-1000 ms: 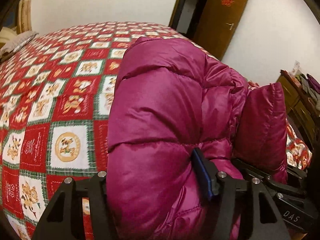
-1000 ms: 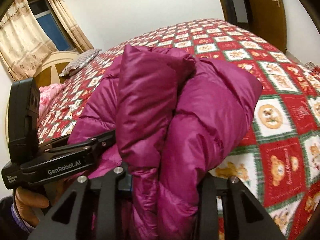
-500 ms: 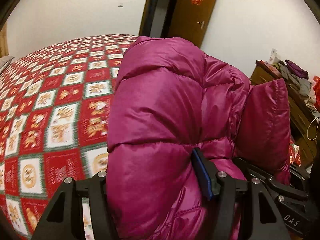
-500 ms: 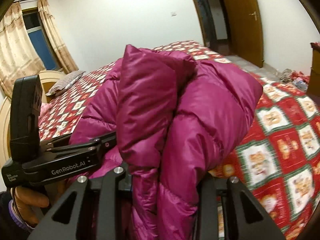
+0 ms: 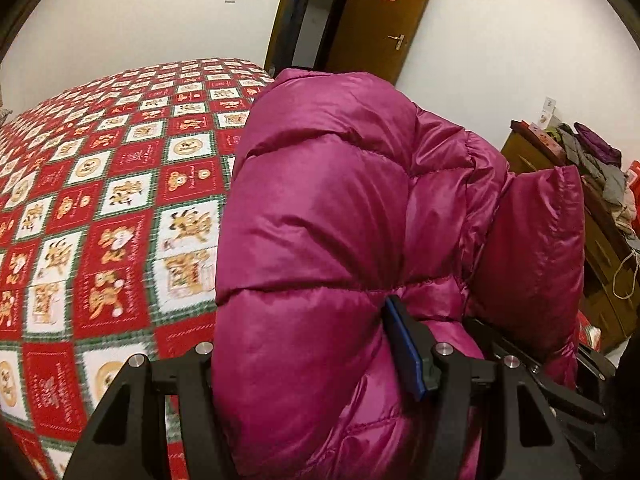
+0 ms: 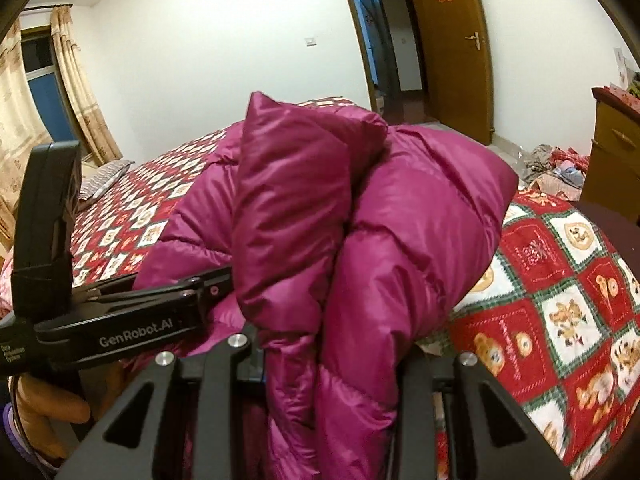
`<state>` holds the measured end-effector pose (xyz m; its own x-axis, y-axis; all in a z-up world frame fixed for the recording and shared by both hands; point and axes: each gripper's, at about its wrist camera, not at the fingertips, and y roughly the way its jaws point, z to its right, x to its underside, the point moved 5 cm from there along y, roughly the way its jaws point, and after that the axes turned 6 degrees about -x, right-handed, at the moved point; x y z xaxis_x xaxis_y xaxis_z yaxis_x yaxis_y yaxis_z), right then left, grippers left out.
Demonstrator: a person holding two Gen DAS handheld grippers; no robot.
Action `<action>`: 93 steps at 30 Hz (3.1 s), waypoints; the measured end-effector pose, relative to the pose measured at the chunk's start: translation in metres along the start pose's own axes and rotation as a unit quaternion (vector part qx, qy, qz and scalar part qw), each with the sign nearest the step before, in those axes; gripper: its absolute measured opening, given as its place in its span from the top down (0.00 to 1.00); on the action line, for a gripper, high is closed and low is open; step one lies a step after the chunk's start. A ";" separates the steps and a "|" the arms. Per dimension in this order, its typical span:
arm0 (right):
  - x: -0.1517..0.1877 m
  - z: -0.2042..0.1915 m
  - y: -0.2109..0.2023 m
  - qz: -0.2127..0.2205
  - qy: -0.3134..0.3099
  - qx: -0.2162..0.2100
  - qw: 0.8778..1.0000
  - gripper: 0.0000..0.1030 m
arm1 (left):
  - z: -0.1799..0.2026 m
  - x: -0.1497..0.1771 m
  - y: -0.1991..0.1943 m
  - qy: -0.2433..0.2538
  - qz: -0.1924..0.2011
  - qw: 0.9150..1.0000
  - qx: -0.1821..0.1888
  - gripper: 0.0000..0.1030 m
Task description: Fold large clothes
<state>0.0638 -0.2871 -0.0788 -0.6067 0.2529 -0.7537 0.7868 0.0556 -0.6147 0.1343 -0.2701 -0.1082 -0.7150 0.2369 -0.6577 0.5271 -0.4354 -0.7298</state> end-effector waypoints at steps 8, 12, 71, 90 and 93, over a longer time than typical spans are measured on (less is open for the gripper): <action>0.008 0.034 0.034 -0.033 0.056 -0.015 0.998 0.66 | 0.011 -0.001 0.056 0.009 -0.032 0.998 -0.054 0.40; 0.016 0.043 0.053 -0.053 0.089 -0.001 0.995 0.53 | 0.010 0.005 0.067 0.014 -0.023 0.996 -0.090 0.34; 0.013 0.066 0.063 -0.020 0.081 0.205 0.975 0.44 | 0.018 -0.027 0.097 0.101 0.004 0.977 -0.188 0.19; 0.055 0.038 -0.047 -0.029 0.139 0.182 0.973 0.19 | 0.015 0.033 -0.007 0.124 -0.021 0.982 -0.138 0.19; 0.062 0.033 -0.056 -0.034 0.151 0.179 0.972 0.19 | 0.009 0.045 -0.018 0.114 -0.025 0.984 -0.133 0.19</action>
<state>-0.0219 -0.3063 -0.0991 -0.5517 0.5355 -0.6395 0.6243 -0.2432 -0.7423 0.0884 -0.2595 -0.1233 -0.6376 0.4548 -0.6218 0.6170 -0.1818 -0.7657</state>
